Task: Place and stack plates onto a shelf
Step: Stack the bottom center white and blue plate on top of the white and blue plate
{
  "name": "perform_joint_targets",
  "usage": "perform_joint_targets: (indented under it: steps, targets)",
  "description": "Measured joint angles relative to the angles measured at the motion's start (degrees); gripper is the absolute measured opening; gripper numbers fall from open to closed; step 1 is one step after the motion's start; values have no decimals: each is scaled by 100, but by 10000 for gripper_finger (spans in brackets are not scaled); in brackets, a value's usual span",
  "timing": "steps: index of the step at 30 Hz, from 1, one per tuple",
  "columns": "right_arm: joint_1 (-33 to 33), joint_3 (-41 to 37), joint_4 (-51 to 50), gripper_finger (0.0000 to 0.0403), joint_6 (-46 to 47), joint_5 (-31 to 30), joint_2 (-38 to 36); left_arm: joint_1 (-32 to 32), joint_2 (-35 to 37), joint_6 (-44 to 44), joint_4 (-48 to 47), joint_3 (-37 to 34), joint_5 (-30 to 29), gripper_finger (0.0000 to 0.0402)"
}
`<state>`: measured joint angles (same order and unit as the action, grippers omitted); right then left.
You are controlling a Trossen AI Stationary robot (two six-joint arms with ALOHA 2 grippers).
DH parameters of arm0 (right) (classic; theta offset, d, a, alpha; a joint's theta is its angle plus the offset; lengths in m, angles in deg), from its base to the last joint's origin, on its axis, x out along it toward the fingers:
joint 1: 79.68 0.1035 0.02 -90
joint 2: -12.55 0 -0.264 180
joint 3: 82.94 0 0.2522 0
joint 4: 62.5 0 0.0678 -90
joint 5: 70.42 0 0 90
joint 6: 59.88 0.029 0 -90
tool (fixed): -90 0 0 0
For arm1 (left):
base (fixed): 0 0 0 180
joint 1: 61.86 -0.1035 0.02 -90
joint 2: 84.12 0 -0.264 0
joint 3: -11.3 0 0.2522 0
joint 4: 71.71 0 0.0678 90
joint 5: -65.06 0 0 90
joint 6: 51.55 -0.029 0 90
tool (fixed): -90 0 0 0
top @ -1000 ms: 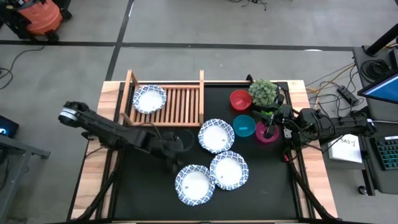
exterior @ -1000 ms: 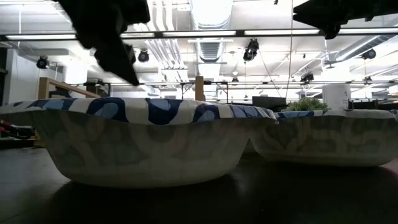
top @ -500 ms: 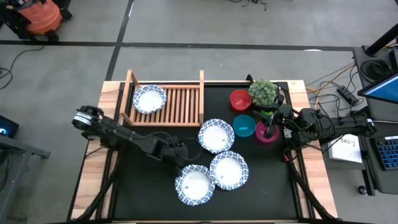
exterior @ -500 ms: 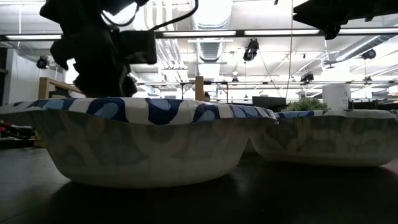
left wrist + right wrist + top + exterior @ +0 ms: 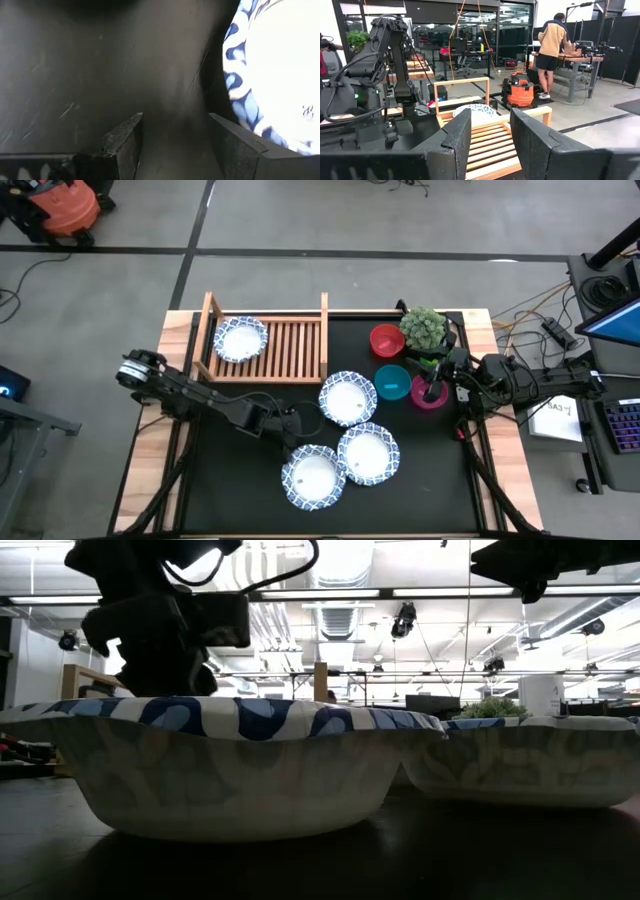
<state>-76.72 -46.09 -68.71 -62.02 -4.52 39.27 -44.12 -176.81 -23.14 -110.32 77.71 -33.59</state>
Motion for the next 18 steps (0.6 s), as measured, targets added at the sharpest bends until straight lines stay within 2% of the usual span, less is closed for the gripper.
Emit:
perform_joint_targets:
  steps: [4, 8, 18]
  targets:
    - [0, 0, -2, 125, 0, 0, 0, 0, 314, 64, -240, 19, -43, 200]
    - [0, 0, -1, 125, 0, 0, 0, 63, 515, 66, 231, 19, 48, 200]
    - [0, 0, -2, 125, 13, 0, 0, 88, -35, 367, 809, 17, 548, 174]
